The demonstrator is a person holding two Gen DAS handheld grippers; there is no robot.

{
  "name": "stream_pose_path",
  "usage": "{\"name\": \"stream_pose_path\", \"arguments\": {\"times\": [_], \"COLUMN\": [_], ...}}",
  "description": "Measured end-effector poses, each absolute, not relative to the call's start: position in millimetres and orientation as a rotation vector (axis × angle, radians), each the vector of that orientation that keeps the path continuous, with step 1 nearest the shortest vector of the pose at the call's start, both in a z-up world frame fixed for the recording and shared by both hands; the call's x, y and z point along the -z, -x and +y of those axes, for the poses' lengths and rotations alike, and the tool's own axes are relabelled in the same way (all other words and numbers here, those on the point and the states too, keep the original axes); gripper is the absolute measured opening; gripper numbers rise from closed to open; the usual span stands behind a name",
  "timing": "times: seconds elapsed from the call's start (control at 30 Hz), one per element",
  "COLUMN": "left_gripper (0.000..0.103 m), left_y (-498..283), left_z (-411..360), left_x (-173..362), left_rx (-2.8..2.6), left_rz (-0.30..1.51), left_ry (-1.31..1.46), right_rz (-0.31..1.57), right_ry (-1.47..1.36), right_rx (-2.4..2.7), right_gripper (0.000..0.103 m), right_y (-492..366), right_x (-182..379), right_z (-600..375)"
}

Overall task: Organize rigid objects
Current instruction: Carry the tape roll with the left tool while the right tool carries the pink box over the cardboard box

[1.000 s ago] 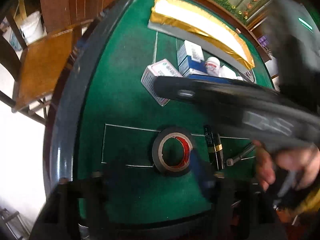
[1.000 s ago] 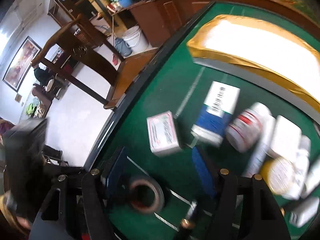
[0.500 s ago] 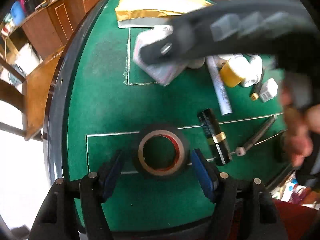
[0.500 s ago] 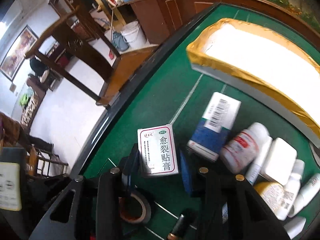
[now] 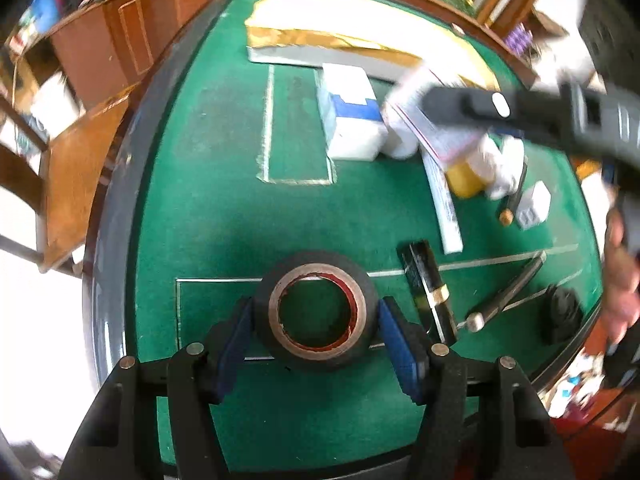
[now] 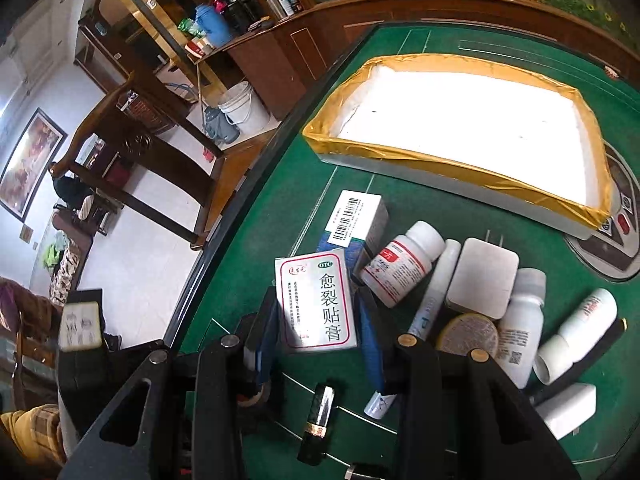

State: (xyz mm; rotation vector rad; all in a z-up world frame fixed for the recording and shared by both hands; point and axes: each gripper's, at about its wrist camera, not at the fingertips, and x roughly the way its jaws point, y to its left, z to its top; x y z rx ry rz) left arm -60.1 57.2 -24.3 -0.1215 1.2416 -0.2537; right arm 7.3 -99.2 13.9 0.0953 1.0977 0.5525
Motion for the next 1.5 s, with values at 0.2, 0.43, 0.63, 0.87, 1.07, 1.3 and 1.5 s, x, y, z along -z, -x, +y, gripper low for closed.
{"name": "stream_pose_path", "arguments": {"times": [0.2,0.43,0.63,0.87,1.07,1.3,1.5], "left_gripper": [0.066,0.066,0.066,0.066,0.066,0.066,0.066], "left_y": [51,23,5,-15,-33,-46,-60], "left_z": [82,84,70,50,37,29,29], "left_x": [-5,-39,-48,-60,-67,-60,-57], "left_rx": [0.228,0.244,0.275,0.317,0.336,0.342,0.335], "left_rz": [1.189,1.111,1.094,1.073,1.061,1.083,1.094], "left_ry": [0.226,0.234,0.224,0.209,0.207,0.211,0.216], "right_rz": [1.063,0.984,0.967,0.957,0.936,0.936,0.937], "right_ry": [-0.106,-0.116,-0.138,-0.165,-0.157,-0.164,-0.171], "right_rx": [-0.534,-0.475,-0.403,-0.334,-0.302,-0.281,-0.267], "right_gripper": [0.036,0.036,0.036,0.036,0.036,0.036,0.036], "right_y": [-4,-6,-4,-1,0,-1,-3], "right_x": [-28,-51,-58,-62,-71,-71,-70], "right_z": [-112,-128,-152,-176,-185,-192,-197]}}
